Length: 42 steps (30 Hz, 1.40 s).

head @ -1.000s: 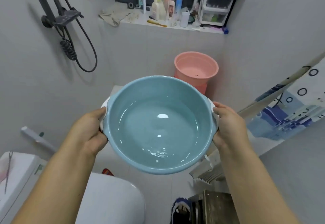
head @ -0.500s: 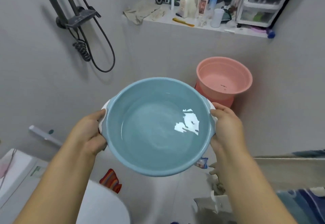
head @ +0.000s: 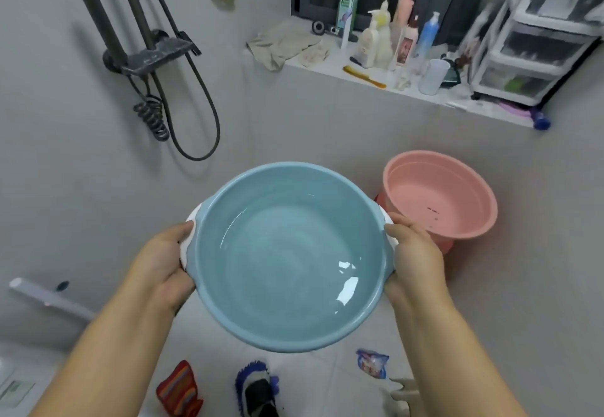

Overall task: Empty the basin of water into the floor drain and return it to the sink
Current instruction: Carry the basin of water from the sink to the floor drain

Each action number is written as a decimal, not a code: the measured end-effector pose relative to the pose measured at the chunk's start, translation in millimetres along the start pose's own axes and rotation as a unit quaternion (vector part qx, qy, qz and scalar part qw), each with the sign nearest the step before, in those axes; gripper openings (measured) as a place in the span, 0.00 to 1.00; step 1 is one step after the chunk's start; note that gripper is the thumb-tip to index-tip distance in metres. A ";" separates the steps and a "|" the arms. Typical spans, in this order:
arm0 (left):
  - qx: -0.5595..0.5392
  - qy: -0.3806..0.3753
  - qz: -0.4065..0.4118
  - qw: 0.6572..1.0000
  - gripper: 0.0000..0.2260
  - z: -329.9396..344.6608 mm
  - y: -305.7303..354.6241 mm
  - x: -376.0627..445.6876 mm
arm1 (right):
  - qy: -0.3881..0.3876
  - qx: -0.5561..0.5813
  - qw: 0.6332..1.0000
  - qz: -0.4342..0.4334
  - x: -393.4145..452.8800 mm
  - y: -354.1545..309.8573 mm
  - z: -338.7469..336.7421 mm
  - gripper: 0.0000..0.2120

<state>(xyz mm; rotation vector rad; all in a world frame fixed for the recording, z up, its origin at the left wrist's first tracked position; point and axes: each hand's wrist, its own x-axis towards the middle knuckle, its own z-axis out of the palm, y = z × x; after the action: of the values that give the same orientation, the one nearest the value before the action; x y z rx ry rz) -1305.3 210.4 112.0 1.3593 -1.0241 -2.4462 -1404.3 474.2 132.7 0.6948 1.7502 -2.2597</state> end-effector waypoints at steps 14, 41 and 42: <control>-0.083 0.096 0.027 0.991 0.14 -1.6 81.6 122.0 | -0.071 -0.065 0.995 0.023 110.4 -0.5 164.6 0.14; -0.260 0.379 0.079 0.885 0.06 -107.3 -53.7 335.3 | -0.268 -0.299 0.904 0.146 314.1 244.9 330.6 0.14; -0.265 0.382 0.073 0.882 0.07 -117.3 -66.2 344.4 | -0.270 -0.302 0.902 0.150 318.0 262.7 328.5 0.14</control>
<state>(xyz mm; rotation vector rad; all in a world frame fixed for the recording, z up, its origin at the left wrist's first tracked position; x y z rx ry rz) -1397.2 50.3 -208.5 1.7018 -0.2233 -1.6156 -1646.8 128.1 -182.7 0.1597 1.7484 -1.3913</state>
